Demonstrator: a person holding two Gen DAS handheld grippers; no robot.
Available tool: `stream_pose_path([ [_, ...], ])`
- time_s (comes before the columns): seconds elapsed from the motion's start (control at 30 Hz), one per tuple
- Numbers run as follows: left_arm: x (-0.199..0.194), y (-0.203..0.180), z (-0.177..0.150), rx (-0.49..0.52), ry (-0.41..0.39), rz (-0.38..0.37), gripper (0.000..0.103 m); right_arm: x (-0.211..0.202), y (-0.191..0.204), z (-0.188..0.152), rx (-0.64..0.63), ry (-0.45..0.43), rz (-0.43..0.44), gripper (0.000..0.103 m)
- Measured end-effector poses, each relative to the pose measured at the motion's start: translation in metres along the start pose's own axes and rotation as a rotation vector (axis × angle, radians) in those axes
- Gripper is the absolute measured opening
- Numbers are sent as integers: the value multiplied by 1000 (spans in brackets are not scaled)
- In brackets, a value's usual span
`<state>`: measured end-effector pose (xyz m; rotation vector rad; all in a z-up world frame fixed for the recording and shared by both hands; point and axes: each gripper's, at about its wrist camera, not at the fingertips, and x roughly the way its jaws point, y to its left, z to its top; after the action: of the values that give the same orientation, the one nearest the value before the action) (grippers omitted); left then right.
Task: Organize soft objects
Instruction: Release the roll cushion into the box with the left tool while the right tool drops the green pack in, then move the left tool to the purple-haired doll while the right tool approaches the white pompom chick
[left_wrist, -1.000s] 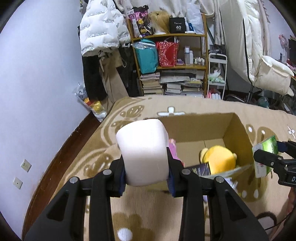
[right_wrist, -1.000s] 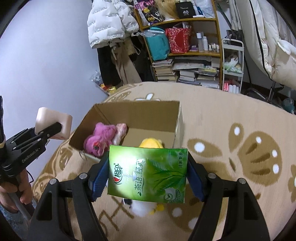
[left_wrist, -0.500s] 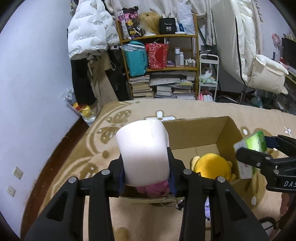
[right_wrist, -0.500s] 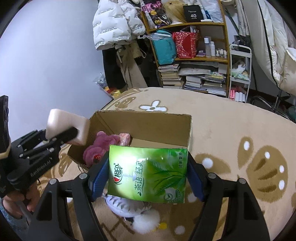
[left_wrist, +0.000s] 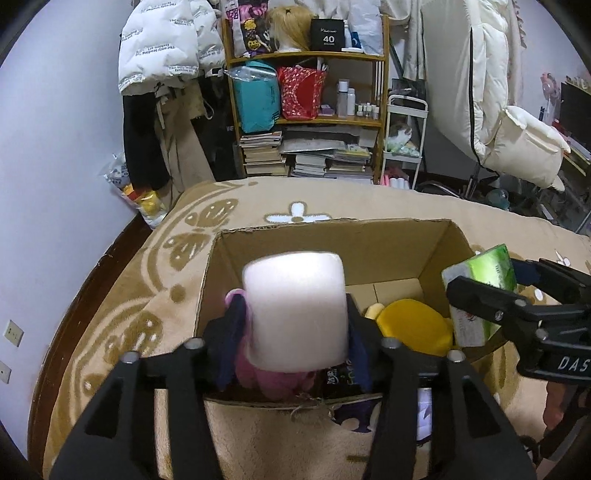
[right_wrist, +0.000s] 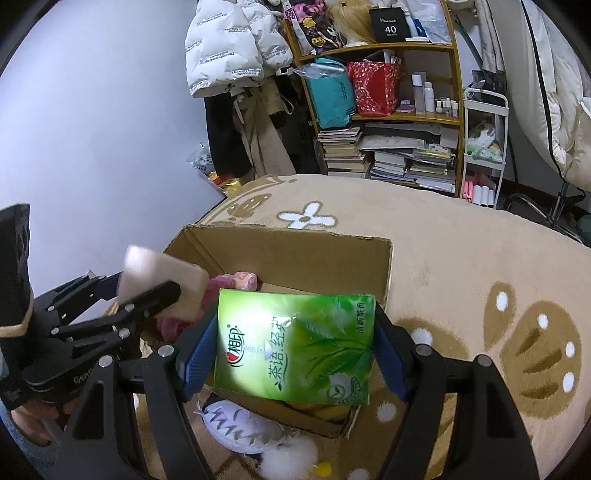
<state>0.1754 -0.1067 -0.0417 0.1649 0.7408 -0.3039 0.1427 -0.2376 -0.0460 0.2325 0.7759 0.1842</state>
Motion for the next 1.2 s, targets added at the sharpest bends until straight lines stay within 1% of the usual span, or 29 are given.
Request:
stream_pose_path([
  [0.07, -3, -3, 0, 27, -13, 17, 59, 2, -1, 2, 4, 3, -5, 80],
  [0.13, -5, -5, 1, 45, -15, 37, 71, 3, -1, 3, 5, 7, -3, 80],
  [0.27, -9, -3, 1, 40, -18, 57, 77, 4, -2, 5, 10, 14, -10, 81],
  [0.33, -10, 0, 0, 31, -14, 60, 79, 2, -2, 6, 20, 4, -8, 92],
  [0.37, -11, 2, 0, 25, -13, 65, 79, -2, -2, 6, 27, -9, -10, 95],
  [0.47, -15, 6, 0, 13, -15, 83, 85, -7, -3, 6, 34, -20, -22, 99],
  [0.53, -17, 9, 1, 1, -11, 94, 96, -10, -4, 6, 36, -23, -37, 100],
  [0.63, -22, 14, 1, -17, -5, 98, 96, -16, -5, 5, 39, -23, -48, 103],
  [0.77, -26, 16, -1, -16, 3, 136, 98, -27, -8, 0, 36, -28, -57, 103],
  [0.87, -30, 19, -2, -32, 7, 149, 99, -34, -11, -3, 39, -24, -62, 103],
  [1.07, -44, 25, -9, -70, 18, 137, 99, -48, -14, -14, 48, -17, -64, 103],
  [1.2, -53, 26, -18, -95, 40, 118, 99, -55, -13, -23, 48, -18, -63, 103],
])
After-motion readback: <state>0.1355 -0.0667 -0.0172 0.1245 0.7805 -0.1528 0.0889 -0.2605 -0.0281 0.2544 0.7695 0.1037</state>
